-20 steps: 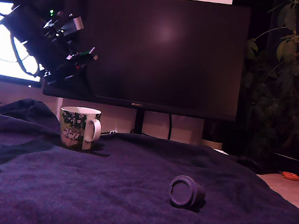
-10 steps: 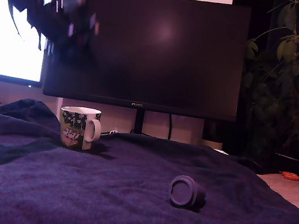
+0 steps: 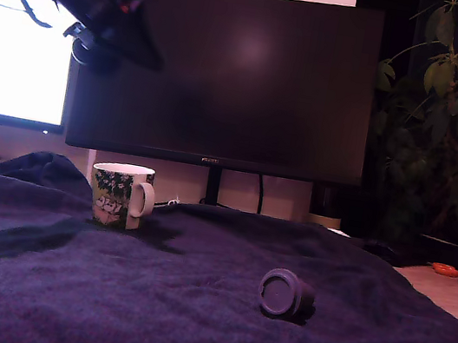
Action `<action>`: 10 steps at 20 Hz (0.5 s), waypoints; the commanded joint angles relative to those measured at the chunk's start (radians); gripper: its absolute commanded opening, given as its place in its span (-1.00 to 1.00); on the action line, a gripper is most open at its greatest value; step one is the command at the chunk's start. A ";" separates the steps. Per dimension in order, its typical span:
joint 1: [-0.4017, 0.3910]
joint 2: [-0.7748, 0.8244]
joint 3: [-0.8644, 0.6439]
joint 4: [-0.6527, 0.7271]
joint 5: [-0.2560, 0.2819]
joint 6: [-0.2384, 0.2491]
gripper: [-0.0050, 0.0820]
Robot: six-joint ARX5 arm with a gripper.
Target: Pick up the coffee capsules on the table and drop them inside the coffee cup
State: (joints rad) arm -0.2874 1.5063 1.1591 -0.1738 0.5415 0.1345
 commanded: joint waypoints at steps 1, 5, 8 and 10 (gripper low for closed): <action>-0.010 -0.040 -0.071 0.033 0.005 0.004 -0.93; -0.053 -0.132 -0.186 0.096 -0.004 -0.004 -0.93; -0.095 -0.192 -0.266 0.147 -0.034 -0.019 -0.93; -0.119 -0.228 -0.322 0.182 -0.038 -0.035 -0.93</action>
State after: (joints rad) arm -0.4011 1.2926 0.8711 -0.0071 0.5034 0.1070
